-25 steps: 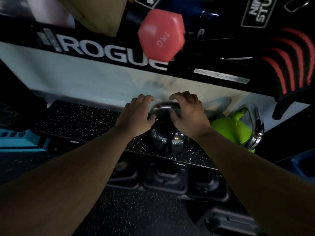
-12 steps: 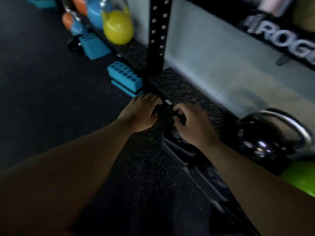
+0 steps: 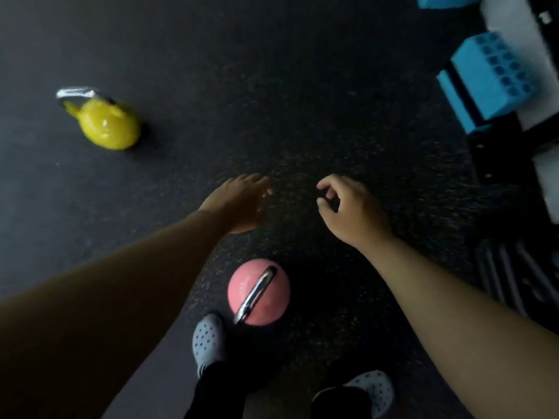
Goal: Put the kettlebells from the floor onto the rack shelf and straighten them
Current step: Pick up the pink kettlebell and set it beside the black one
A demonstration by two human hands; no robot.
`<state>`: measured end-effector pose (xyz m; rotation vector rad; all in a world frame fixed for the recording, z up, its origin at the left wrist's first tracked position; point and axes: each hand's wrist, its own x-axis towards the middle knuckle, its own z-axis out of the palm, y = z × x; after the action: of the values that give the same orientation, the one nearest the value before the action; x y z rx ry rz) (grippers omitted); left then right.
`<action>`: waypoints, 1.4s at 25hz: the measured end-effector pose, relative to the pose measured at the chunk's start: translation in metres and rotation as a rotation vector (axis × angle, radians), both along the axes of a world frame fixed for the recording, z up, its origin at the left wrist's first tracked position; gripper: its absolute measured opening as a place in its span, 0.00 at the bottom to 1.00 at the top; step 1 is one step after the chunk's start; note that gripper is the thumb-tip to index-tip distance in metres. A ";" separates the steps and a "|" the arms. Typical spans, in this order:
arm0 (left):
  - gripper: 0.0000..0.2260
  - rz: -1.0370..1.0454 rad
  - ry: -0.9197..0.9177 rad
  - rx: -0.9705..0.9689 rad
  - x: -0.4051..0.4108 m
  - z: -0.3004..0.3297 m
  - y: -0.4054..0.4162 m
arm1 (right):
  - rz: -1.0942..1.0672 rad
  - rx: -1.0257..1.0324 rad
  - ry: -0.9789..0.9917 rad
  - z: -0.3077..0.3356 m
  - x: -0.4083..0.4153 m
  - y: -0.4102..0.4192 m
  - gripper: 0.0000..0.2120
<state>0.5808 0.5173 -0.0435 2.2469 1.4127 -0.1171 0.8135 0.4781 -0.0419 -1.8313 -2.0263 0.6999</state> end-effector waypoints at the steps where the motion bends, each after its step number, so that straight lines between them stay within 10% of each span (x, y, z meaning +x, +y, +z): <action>1: 0.18 0.072 0.002 -0.032 -0.034 -0.009 -0.014 | 0.053 -0.020 -0.028 -0.008 -0.031 0.001 0.12; 9: 0.23 0.582 -0.110 -0.324 -0.121 -0.117 -0.137 | 0.698 -0.183 -0.337 -0.099 -0.161 -0.028 0.16; 17: 0.26 0.611 -0.135 -0.665 -0.066 -0.222 -0.227 | 1.224 -0.493 -0.675 -0.198 -0.154 -0.063 0.22; 24: 0.10 0.682 -0.153 -0.596 -0.047 -0.235 -0.217 | 1.033 -0.637 -0.616 -0.214 -0.158 -0.062 0.05; 35: 0.03 0.022 0.002 -0.250 -0.020 -0.080 -0.074 | 0.291 -0.449 -0.116 -0.064 -0.071 -0.044 0.18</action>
<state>0.5603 0.4436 -0.1239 2.0274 1.3425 -0.2730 0.7427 0.4342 -0.1058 -1.8504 -2.3905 1.2434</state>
